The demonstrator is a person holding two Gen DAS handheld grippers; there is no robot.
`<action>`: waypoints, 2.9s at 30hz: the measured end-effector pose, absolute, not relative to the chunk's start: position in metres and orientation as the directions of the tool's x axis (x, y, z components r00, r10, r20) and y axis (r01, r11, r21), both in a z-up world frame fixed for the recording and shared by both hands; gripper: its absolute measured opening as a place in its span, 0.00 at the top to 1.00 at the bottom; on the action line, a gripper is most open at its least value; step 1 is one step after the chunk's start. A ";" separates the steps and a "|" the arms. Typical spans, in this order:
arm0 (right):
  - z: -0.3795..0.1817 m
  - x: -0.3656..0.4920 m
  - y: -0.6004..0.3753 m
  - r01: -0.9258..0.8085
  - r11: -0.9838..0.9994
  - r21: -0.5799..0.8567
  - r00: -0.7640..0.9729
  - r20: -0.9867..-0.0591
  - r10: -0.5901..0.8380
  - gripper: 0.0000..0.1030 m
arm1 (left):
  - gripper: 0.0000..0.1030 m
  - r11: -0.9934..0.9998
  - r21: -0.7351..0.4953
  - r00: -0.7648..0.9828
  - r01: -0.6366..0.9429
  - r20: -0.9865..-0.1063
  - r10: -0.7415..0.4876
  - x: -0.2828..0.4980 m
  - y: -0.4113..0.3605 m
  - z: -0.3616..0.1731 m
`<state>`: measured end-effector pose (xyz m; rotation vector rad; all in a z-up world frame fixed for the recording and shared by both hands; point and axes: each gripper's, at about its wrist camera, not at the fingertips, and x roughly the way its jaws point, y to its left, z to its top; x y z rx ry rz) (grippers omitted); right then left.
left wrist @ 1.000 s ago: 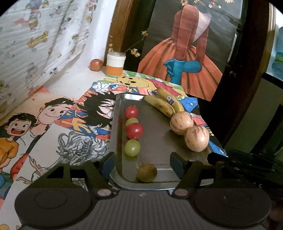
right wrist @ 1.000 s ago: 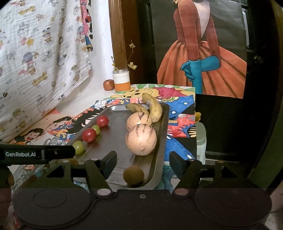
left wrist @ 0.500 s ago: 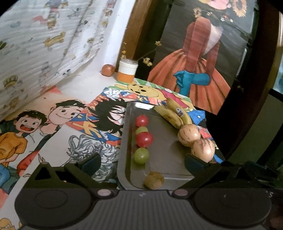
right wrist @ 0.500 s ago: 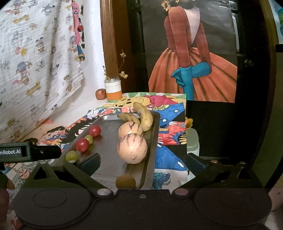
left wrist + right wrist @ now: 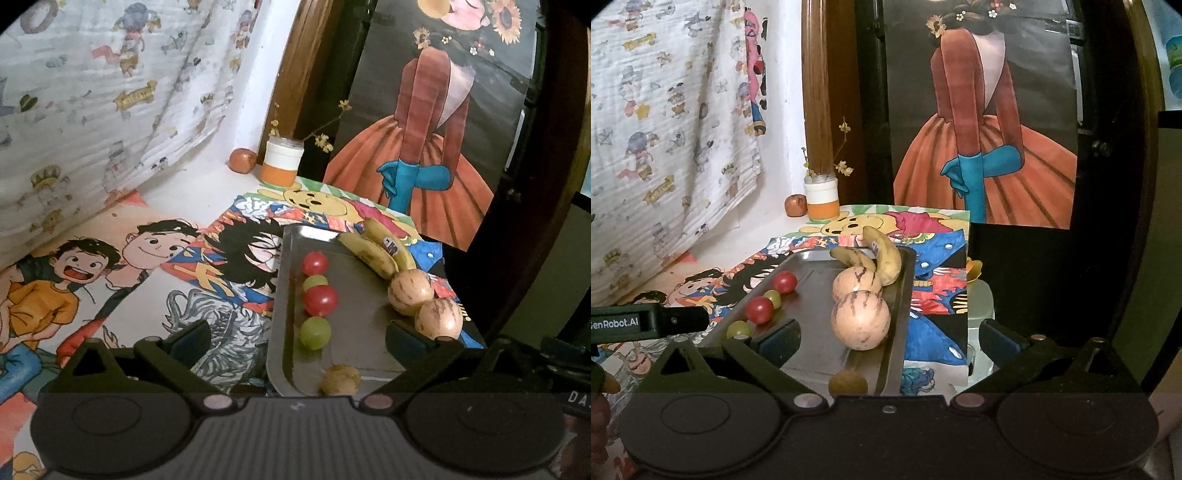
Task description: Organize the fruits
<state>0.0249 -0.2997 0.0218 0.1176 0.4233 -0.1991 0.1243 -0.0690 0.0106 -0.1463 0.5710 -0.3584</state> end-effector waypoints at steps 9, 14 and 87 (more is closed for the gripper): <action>0.032 0.008 -0.296 0.222 0.973 0.062 0.902 -0.393 -0.181 0.01 | 0.00 0.927 -0.223 0.798 0.300 -0.473 -0.372 0.110 -0.067 0.013; 0.039 0.000 -0.290 0.203 0.977 0.059 0.907 -0.388 -0.165 0.01 | 0.00 0.930 -0.205 0.814 0.305 -0.450 -0.367 0.101 -0.063 0.016; 0.009 -0.092 -0.217 0.061 0.995 0.077 0.938 -0.344 -0.031 0.01 | 0.00 0.964 -0.041 0.889 0.261 -0.379 -0.257 -0.019 0.016 -0.005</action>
